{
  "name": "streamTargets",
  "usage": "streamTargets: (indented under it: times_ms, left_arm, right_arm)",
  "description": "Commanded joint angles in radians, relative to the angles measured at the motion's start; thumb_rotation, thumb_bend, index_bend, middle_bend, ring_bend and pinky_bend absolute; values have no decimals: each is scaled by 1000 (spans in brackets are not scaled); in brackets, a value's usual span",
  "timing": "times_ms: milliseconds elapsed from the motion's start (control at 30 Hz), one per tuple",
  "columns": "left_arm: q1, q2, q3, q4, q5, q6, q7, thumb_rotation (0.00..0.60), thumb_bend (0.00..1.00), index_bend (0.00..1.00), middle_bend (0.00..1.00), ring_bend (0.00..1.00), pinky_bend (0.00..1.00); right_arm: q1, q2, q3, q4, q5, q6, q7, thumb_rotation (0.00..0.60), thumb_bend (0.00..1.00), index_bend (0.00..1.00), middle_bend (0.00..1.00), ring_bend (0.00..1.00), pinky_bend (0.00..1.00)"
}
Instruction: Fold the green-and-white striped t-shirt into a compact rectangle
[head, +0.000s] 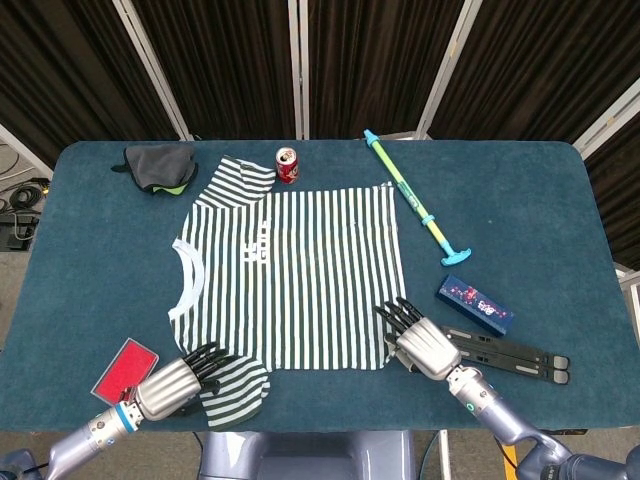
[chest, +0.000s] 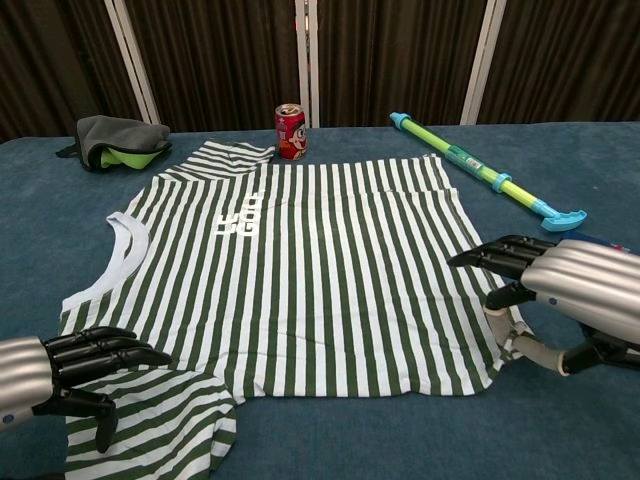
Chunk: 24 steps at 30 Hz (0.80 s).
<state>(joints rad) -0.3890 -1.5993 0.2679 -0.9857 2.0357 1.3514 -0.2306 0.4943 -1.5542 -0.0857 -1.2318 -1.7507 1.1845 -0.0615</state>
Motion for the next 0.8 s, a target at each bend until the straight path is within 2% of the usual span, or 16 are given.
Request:
streamTargets:
  times_ms: [33,200,400,567,800]
  left_arm:
    - [-1,-8,3,4,-6,-3,1,600,329,438,0,0,0]
    - [-6,-23,3,11,-17,-7,5,600,331,438,0,0,0]
    - [-15,-36,0,10,-28,-9,6,600,408,439,0,0,0]
    - [-20,-39,4,8,-35,-12,10,600,412,442,0,0,0]
    - [-25,-40,10,2,-49,-21,12,600,500,487,0,0,0]
  right_arm:
    - [0,-2,0,2,2,-1,0,600,449,723,52,0,0]
    - [0,-2,-2,5,3,1,2,600,450,724,52,0,0]
    - [1,-2,-2,5,3,5,3,600,451,724,52,0,0]
    - [1,0,-3,4,3,7,5,600,452,724,52,0,0]
    - [3,2,-4,-2,2,9,4,600,456,725,52,0,0]
